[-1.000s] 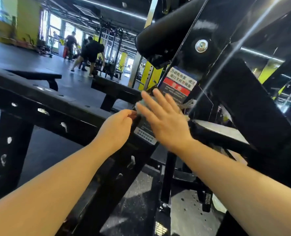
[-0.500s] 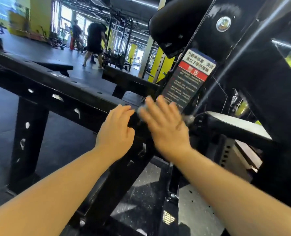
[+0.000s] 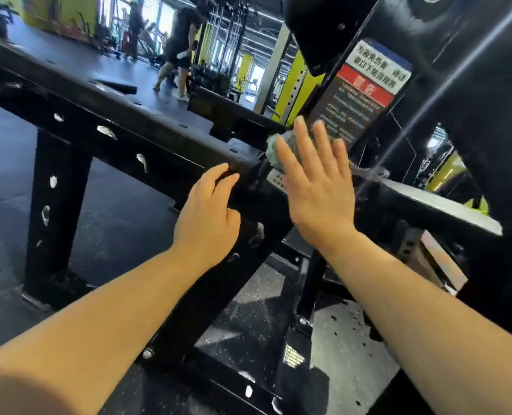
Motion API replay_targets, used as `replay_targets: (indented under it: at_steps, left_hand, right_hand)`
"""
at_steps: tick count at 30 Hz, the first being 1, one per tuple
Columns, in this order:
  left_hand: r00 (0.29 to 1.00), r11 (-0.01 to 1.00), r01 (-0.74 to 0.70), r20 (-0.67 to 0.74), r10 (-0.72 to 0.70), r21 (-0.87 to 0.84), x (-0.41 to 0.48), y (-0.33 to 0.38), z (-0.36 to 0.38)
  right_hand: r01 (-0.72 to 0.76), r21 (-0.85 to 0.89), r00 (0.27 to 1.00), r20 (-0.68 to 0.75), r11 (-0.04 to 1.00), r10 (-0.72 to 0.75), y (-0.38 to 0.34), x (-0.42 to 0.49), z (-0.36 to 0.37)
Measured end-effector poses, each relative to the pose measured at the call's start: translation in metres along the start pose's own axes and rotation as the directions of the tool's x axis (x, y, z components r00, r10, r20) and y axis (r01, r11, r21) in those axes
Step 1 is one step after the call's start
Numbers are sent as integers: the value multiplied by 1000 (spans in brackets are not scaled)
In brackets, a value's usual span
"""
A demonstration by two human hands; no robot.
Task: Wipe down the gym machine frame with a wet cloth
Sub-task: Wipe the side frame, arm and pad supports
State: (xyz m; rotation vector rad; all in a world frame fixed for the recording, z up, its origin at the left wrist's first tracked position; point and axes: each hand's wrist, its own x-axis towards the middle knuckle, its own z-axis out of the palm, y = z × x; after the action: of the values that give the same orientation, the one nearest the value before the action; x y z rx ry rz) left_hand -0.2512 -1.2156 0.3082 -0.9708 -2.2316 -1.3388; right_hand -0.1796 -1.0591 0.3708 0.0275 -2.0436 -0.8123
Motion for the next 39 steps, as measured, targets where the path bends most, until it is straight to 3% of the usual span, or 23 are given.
replay_targets:
  at_steps: [3,5,7,9,11,14,16,20,23,24,27,30,32,36,38,39]
  left_hand:
    - [992,988,125,-11,-127,-92,-21,-14,14]
    - [951,925,307,46,-305,-225,-33,-21,25]
    - [885,819,461,107,-453,-340,-48,-24,37]
    - [848,754,529,201,-491,-391,-61,-28,49]
    - [842,744,538,285,-457,-397,-66,-31,54]
    - [826,719,562,323,-462,-410,-68,-40,60]
    - [837,678,548,317,-447,-490,-72,-46,65]
    - [863,607,499,289,-415,-618,-89,-52,75]
    - [813,543,563,300,-498,-623,-91,-63,78]
    - [798,546,587,313,-515,-598,-92,-64,80]
    - [814,582,573,316,-488,-578,-91,-69,79]
    - [829,589,554,327,-453,-588,-89,-76,82]
    - [850,626,523,305,-428,-578,-88,-81,89]
    - [875,623,476,267,-403,-621,-94,-83,94]
    - [866,592,492,289,-408,-638,-95,-78,85]
    - [855,578,513,318,-409,-635,-94,-77,83]
  right_hand:
    - [213,65,964,147,975,-220,-46,-44,26]
    - [297,79,926,219,951,-308,-56,-53,30]
    - [420,87,872,239,903,-428,-45,-46,24]
    - [420,35,890,179,907,-419,-18,-29,13]
    - [259,-70,964,82,963,-253,8,-7,3]
    - [108,-83,994,-7,991,-109,-1,-9,6]
    - [192,-37,980,64,981,-189,-37,-39,21]
    - [455,70,824,345,888,-449,-92,-94,44]
    - [534,88,787,313,841,-532,-69,-78,37]
    - [493,41,832,270,869,-484,-53,-68,29]
    - [177,-128,981,101,976,-164,-12,-32,10]
    - [32,-98,999,11,995,-31,-35,-39,19]
    - [165,-60,980,121,984,-157,-73,-67,41]
    - [462,33,816,374,886,-440,-110,-102,58]
    - [537,24,783,357,843,-509,-88,-85,48]
    - [517,-7,813,316,856,-488,-74,-73,42]
